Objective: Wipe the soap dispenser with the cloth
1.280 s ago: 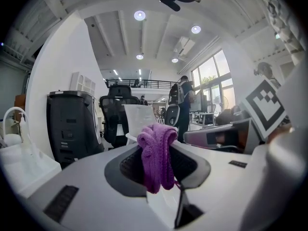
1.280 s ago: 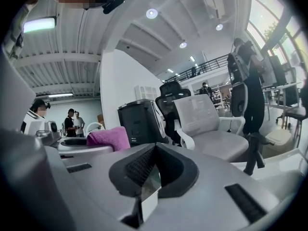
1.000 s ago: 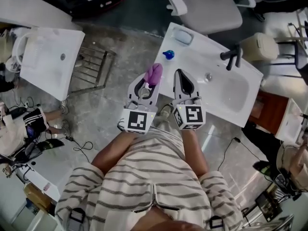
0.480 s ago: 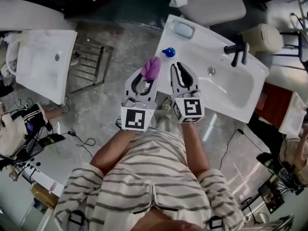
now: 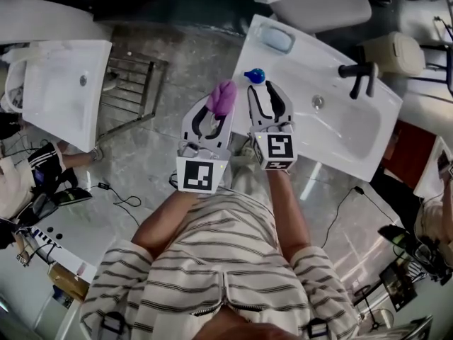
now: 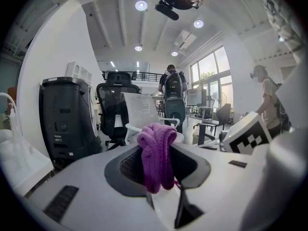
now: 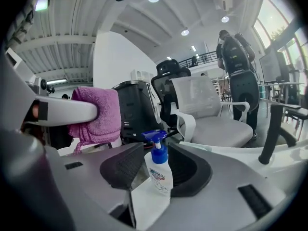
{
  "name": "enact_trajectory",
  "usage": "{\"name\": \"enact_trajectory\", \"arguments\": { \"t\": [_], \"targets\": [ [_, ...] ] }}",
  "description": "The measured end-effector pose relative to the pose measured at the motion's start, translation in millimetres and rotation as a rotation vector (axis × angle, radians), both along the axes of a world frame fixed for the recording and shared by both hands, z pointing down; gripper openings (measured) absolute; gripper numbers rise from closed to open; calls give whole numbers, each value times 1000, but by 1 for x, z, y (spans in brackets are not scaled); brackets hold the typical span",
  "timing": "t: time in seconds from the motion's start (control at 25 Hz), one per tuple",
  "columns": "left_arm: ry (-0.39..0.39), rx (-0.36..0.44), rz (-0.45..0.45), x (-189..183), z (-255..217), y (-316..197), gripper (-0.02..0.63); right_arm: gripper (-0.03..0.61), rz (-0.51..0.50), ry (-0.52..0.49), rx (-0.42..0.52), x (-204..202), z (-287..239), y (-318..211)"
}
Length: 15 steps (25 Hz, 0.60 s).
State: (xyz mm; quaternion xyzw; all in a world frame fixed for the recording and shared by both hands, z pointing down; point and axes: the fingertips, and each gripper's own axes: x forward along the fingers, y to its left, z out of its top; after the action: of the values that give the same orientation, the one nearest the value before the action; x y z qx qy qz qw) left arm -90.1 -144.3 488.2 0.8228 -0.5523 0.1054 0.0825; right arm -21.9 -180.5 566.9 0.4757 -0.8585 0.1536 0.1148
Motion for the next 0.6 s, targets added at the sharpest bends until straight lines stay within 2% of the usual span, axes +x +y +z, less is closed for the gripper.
{"name": "enact_trajectory", "arguments": {
  "t": [0.32, 0.6],
  "targets": [
    [-8, 1, -1, -4, 4, -3, 118, 156, 6, 61, 18, -6, 10, -10],
    [-3, -13, -5, -10, 8, -5, 118, 152, 36, 75, 27, -10, 15, -15]
  ]
}}
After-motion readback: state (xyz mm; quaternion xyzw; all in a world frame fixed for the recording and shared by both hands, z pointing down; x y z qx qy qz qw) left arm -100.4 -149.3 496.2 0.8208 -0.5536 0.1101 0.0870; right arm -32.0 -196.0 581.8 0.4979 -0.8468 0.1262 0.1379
